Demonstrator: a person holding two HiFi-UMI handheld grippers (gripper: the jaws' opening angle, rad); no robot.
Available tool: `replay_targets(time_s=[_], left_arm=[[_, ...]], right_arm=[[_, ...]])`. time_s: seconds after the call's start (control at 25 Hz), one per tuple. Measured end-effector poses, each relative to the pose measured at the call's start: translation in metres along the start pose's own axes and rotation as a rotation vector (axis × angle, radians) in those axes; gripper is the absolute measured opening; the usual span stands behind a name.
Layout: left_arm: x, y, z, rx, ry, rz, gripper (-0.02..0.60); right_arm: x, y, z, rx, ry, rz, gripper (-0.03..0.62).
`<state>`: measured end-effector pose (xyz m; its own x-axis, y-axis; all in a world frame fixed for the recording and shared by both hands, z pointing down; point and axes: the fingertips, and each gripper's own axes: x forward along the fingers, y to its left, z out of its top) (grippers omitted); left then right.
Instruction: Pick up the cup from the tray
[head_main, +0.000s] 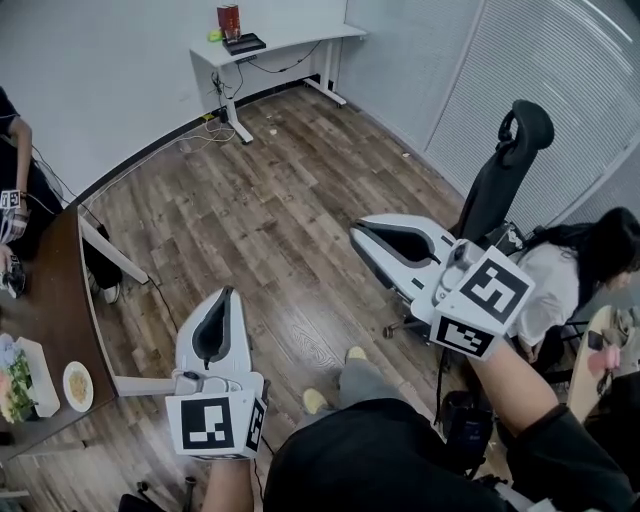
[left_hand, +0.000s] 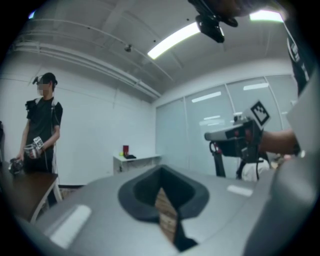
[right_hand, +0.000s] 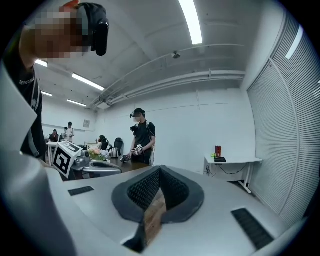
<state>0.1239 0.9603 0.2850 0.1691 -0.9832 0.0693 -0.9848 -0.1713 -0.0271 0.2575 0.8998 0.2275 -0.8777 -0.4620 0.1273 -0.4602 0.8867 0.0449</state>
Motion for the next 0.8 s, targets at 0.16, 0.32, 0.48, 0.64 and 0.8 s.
replay_targets(time_s=[0.16,0.32,0.48,0.64,0.8], left_arm=[[0.003,-0.004,0.004,-0.006,-0.009,-0.015,-0.003],[0.010,-0.009,0.009,0.003,-0.023,-0.023,-0.003],[0.015,-0.008,0.010,0.015,-0.023,-0.025,-0.003],[0.023,-0.003,0.009,0.026,-0.011,-0.022,-0.003],[0.041,0.008,0.009,0.035,-0.006,-0.020,-0.003]], right_arm=[[-0.004,-0.004,0.003,-0.017,0.001,-0.024,0.006],[-0.007,-0.015,0.005,-0.015,-0.008,-0.026,0.006],[-0.004,-0.021,0.004,-0.017,-0.015,-0.025,0.006],[0.004,-0.029,0.001,-0.012,-0.020,-0.013,0.006],[0.023,-0.044,-0.001,-0.006,-0.028,-0.003,0.006]])
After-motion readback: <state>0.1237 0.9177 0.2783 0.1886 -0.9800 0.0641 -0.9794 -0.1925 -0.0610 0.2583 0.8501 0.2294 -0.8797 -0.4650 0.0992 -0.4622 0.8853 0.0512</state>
